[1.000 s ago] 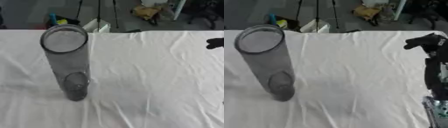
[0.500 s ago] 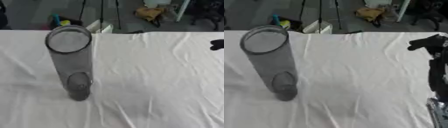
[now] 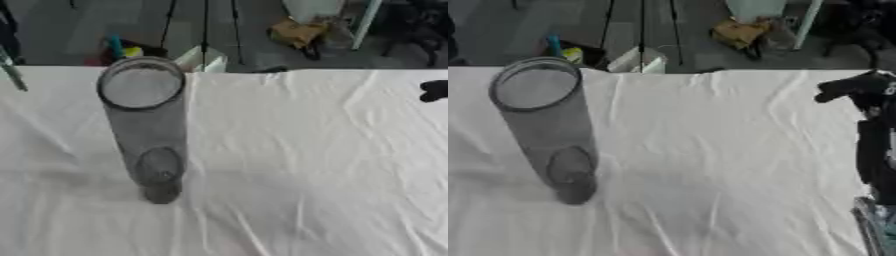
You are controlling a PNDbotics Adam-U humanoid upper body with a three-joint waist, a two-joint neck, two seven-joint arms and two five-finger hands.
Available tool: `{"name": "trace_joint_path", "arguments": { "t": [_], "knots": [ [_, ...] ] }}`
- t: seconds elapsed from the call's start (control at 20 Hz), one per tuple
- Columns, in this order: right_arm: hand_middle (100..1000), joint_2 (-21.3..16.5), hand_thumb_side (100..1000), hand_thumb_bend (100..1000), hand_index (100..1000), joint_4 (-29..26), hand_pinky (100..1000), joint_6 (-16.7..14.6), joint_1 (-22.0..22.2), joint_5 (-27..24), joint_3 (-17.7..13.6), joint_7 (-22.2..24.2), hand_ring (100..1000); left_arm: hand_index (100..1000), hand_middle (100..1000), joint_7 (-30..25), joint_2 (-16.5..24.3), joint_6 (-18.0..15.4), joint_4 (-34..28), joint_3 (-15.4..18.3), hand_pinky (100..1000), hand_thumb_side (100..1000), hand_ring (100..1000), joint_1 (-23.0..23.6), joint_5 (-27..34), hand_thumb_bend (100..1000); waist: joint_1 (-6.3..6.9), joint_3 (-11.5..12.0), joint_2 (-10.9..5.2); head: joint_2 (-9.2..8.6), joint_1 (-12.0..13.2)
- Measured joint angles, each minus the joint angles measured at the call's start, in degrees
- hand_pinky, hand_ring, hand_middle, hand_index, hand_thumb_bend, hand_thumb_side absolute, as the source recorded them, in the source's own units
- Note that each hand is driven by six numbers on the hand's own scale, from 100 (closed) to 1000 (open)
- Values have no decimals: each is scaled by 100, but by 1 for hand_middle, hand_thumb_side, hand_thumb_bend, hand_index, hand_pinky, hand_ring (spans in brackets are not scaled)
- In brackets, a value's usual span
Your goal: Arrange flowers into the vase.
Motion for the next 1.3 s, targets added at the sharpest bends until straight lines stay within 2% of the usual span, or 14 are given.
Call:
{"name": "trace_joint_path", "arguments": {
  "t": [0.45, 1.0, 1.3],
  "knots": [
    [508, -1, 1000, 100, 664, 0, 652, -5, 4, -51, 3, 14, 530, 152, 100, 106, -334, 2, -79, -3, 100, 805, 100, -379, 866, 107, 0, -38, -50, -63, -17],
    [509, -1, 1000, 100, 665, 0, 653, 11, 27, -71, 36, 60, 532, 152, 100, 191, -571, 114, -95, -10, 100, 809, 100, -654, 1199, 115, 1, -77, -93, -46, -17],
    [510, -1, 1000, 100, 666, 0, 653, 23, 50, -103, 38, 73, 532, 152, 100, 255, -661, 221, -99, -10, 100, 810, 100, -743, 1390, 118, 2, -81, -134, 53, -12]
  ]
}}
